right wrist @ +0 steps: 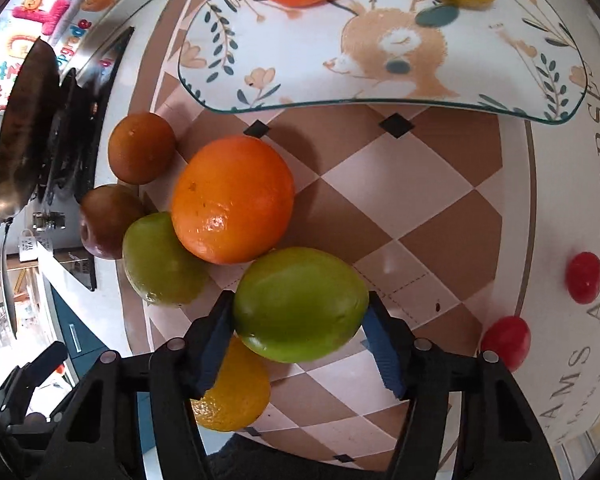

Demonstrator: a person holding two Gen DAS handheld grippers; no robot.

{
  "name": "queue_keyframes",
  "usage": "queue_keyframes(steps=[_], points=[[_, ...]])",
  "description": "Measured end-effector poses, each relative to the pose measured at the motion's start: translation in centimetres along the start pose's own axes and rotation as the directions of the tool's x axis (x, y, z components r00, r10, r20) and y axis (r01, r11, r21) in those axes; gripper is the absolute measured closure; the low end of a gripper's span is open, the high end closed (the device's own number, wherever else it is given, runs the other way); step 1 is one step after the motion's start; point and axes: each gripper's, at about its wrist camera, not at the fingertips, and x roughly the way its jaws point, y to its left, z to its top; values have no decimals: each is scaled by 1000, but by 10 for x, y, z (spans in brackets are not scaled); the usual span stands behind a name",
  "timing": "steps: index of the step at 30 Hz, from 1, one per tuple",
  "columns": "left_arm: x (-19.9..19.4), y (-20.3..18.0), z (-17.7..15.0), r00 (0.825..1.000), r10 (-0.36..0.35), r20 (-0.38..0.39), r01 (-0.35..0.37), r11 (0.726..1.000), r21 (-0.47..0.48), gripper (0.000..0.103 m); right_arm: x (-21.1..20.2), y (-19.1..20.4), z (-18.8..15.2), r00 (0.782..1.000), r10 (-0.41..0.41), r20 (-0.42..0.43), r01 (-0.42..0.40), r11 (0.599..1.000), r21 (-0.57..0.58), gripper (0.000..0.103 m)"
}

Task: Organize fruits
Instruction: 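Grasp a green apple with the right tool while the left tool grasps a yellow lemon, then lower the green apple onto the plate and open the right tool while the left carries the lemon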

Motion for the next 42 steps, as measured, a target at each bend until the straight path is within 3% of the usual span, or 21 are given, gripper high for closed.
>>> queue_keyframes(steps=[4, 8, 13, 16, 17, 18, 19, 23, 25, 30, 36, 40, 42], points=[[3, -8, -2, 999, -45, -27, 45, 999, 9, 1, -8, -13, -14, 999, -48, -5, 48, 999, -19, 38], [20, -17, -3, 981, -161, -112, 159, 987, -25, 1, -19, -30, -39, 998, -64, -20, 63, 998, -27, 38], [53, -30, -5, 925, -304, -229, 288, 953, -97, 1, -19, -48, -56, 997, -77, -23, 77, 997, 5, 38], [64, -36, -4, 903, -351, -247, 330, 936, -123, 11, -20, -58, -61, 998, -66, -23, 66, 997, 31, 38], [67, -39, -4, 901, -356, -249, 335, 934, -125, 24, -20, -61, -64, 997, -67, -24, 68, 997, 34, 38], [69, -41, -4, 900, -358, -249, 337, 933, -126, 39, -21, -62, -65, 997, -71, -23, 72, 997, 34, 38], [70, -43, -4, 899, -360, -248, 339, 933, -122, 42, -22, -66, -67, 997, -74, -22, 74, 997, 33, 38], [63, -59, -6, 936, -287, -204, 291, 957, -10, 42, -24, -69, -70, 997, -76, -25, 76, 997, 30, 38], [61, -66, -2, 946, -258, -194, 270, 962, 34, 42, -24, -68, -69, 997, -77, -23, 78, 997, 29, 38], [72, -75, 5, 947, -248, -205, 264, 963, 51, 42, -25, -70, -66, 996, -81, -23, 81, 996, 27, 37], [69, -85, 3, 961, -214, -172, 233, 968, 94, 43, -22, -65, -62, 996, -92, -22, 92, 996, 1, 38], [51, -94, 0, 957, -245, -158, 262, 960, 97, 43, -27, -59, -60, 995, -97, -12, 97, 995, -2, 38], [27, -95, 5, 945, -298, -134, 312, 946, 92, 43, -44, -62, -56, 998, -54, 11, 54, 998, 12, 38]])
